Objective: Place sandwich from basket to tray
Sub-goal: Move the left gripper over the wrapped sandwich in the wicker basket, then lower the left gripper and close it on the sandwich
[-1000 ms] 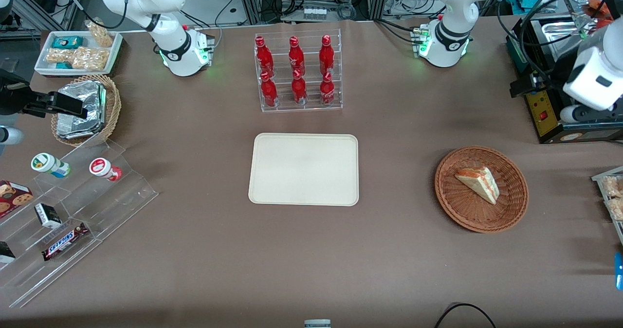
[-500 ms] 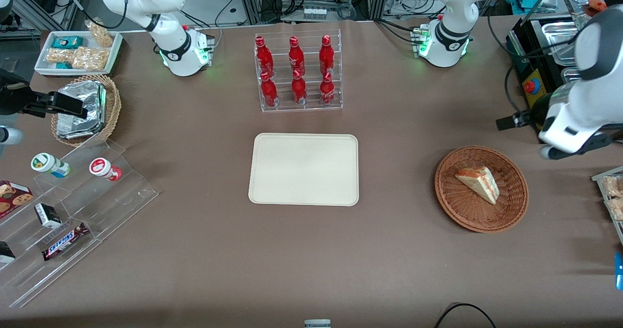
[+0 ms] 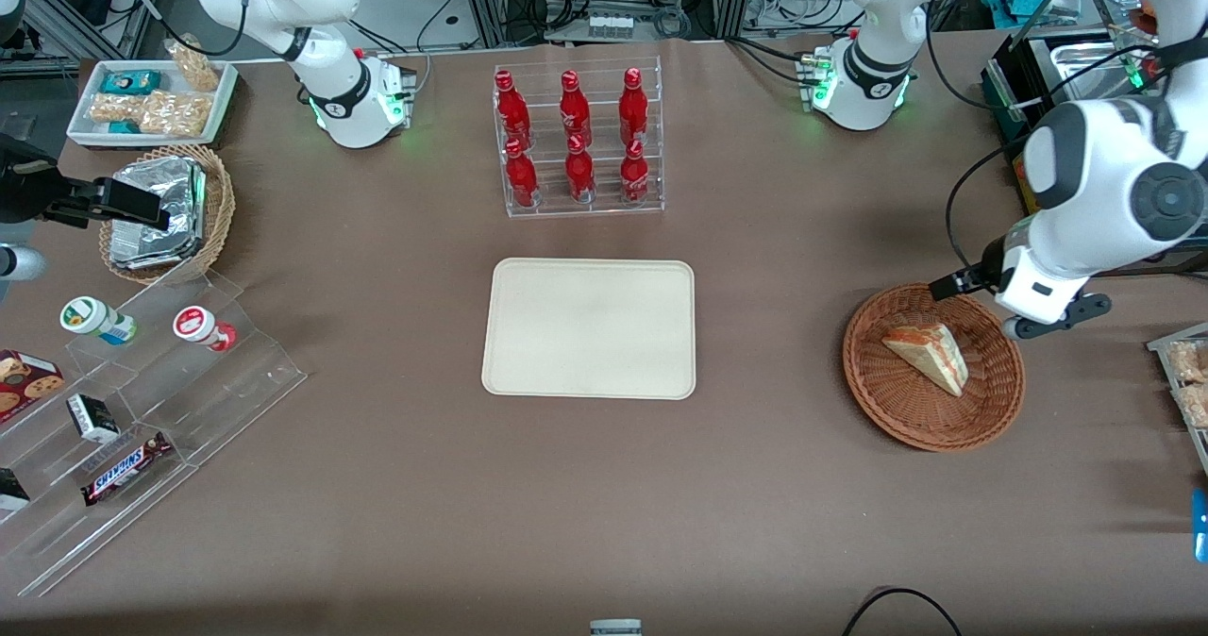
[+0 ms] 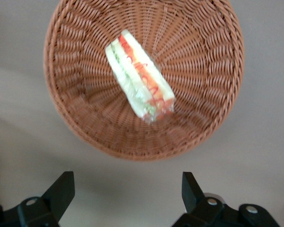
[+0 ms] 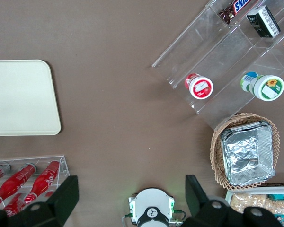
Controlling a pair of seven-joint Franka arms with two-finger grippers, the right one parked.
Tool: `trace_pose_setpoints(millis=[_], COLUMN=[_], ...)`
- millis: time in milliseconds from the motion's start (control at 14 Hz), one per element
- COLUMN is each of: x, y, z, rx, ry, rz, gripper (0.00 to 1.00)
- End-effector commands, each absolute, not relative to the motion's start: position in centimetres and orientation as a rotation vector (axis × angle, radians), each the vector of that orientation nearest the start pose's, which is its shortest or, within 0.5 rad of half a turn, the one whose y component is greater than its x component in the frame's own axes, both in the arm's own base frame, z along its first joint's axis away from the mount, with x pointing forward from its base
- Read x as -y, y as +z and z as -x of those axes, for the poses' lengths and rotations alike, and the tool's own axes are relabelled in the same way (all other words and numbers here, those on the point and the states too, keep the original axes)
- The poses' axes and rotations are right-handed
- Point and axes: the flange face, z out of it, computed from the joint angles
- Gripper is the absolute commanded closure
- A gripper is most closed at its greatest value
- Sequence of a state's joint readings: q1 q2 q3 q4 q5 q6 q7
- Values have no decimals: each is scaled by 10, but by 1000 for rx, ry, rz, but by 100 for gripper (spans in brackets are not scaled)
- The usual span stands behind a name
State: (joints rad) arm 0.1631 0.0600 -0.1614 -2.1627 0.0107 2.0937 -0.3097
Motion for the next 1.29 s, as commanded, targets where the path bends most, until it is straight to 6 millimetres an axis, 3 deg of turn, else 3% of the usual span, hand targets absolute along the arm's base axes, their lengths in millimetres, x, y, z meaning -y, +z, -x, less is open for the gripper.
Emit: trace_pose_setpoints(millis=[0, 214, 500, 1214], x=[-7, -11, -7, -4], y=[351, 339, 304, 287], z=[-523, -530, -545, -560], rx=[513, 673, 974, 991], ry=[111, 76, 89, 87], rz=[3077, 3055, 2982, 2986], gripper=[0, 0, 0, 0])
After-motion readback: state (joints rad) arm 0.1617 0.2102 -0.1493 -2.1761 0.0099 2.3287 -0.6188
